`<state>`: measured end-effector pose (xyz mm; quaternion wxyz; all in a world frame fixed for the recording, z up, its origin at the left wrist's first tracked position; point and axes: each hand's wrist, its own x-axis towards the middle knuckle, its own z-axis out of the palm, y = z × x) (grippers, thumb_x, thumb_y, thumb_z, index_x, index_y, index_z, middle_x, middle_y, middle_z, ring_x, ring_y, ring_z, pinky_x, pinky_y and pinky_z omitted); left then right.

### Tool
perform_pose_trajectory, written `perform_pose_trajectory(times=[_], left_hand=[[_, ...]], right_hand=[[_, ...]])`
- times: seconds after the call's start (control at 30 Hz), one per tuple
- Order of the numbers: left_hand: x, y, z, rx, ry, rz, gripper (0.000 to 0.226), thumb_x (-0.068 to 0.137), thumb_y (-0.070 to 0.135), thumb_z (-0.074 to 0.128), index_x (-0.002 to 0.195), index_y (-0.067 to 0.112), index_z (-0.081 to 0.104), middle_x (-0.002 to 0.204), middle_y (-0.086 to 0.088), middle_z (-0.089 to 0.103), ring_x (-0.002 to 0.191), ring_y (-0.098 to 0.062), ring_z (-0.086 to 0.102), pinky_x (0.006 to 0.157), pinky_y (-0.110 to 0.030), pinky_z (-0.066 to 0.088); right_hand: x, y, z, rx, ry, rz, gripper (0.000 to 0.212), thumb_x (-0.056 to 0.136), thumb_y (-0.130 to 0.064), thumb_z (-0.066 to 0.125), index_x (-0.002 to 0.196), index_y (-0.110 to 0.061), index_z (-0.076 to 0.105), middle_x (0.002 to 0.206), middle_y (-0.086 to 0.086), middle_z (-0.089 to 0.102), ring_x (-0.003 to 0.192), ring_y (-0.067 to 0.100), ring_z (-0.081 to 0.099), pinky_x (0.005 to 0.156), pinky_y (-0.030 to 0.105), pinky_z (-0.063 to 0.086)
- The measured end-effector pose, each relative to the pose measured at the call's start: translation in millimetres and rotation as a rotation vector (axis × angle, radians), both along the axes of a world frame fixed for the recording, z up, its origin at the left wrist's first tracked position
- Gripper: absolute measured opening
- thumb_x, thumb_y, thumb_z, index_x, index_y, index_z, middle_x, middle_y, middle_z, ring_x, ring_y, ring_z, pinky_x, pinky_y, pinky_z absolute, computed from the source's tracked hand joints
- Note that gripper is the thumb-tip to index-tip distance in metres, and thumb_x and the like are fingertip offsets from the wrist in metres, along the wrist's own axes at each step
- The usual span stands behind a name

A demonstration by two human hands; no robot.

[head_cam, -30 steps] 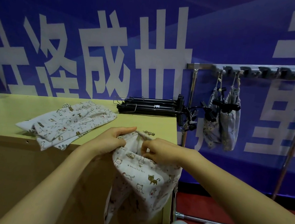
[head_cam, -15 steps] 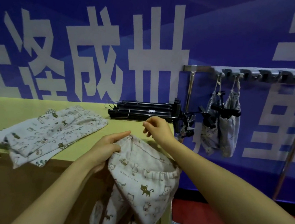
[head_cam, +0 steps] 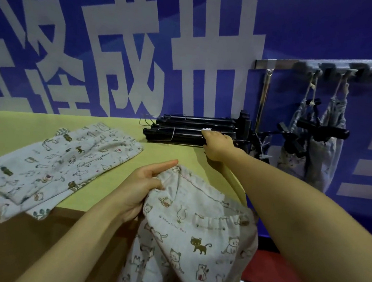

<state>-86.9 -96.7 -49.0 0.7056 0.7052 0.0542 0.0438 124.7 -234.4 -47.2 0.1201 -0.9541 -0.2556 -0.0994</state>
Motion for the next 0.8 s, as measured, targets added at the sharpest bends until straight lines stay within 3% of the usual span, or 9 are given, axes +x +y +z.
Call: perform_pose_trajectory(times=[0.23,0.43,0.57,0.7,0.8], left_hand=[[1.9,0.6,0.6,-0.015,-0.005,0.008,0.063,0.079,-0.024,0.034,0.117,0.016,0.065,0.115,-0.002,0.065,0.104,-0.016,0.065,0.071,-0.020,0.057],[-1.7,-3.8,2.0,0.007,-0.013,0.041,0.062,0.078,-0.023,0.034,0.114,0.017,0.065,0.105,0.001,0.068,0.089,-0.010,0.069,0.068,-0.019,0.057],[-3.8,-5.6,2.9,-0.006,-0.012,0.053,0.057,0.081,-0.020,0.037,0.114,0.017,0.065,0.104,-0.001,0.069,0.090,-0.013,0.068,0.068,-0.020,0.057],[-5.3,-6.0,0.6,-0.036,-0.041,0.068,0.033,0.087,0.000,0.056,0.115,0.015,0.065,0.100,-0.003,0.073,0.085,-0.013,0.070,0.071,-0.022,0.057],[-5.5,-7.6,0.0,-0.074,-0.051,0.078,0.031,0.085,0.016,0.062,0.115,0.013,0.065,0.106,-0.008,0.072,0.094,-0.017,0.069,0.077,-0.024,0.057]], right_hand=[[3.1,8.6,0.8,-0.096,-0.182,-0.086,0.052,0.092,-0.039,0.055,0.136,-0.013,0.045,0.137,0.011,0.042,0.129,0.031,0.033,0.108,0.045,0.027],[-7.9,4.8,3.5,-0.029,-0.064,-0.029,0.054,0.086,-0.038,0.065,0.126,-0.010,0.041,0.121,0.015,0.058,0.111,0.036,0.053,0.096,0.045,0.039],[-15.4,2.2,5.1,-0.061,-0.046,-0.003,0.055,0.086,-0.044,0.063,0.127,-0.011,0.048,0.127,0.013,0.053,0.116,0.033,0.048,0.095,0.044,0.041],[-26.5,2.6,7.5,-0.085,-0.026,0.041,0.048,0.087,-0.040,0.063,0.122,-0.009,0.048,0.117,0.013,0.054,0.101,0.030,0.054,0.084,0.040,0.048],[-36.4,0.9,9.7,-0.077,-0.049,0.076,0.046,0.088,-0.034,0.063,0.122,-0.010,0.043,0.103,0.010,0.059,0.089,0.027,0.057,0.073,0.036,0.046]])
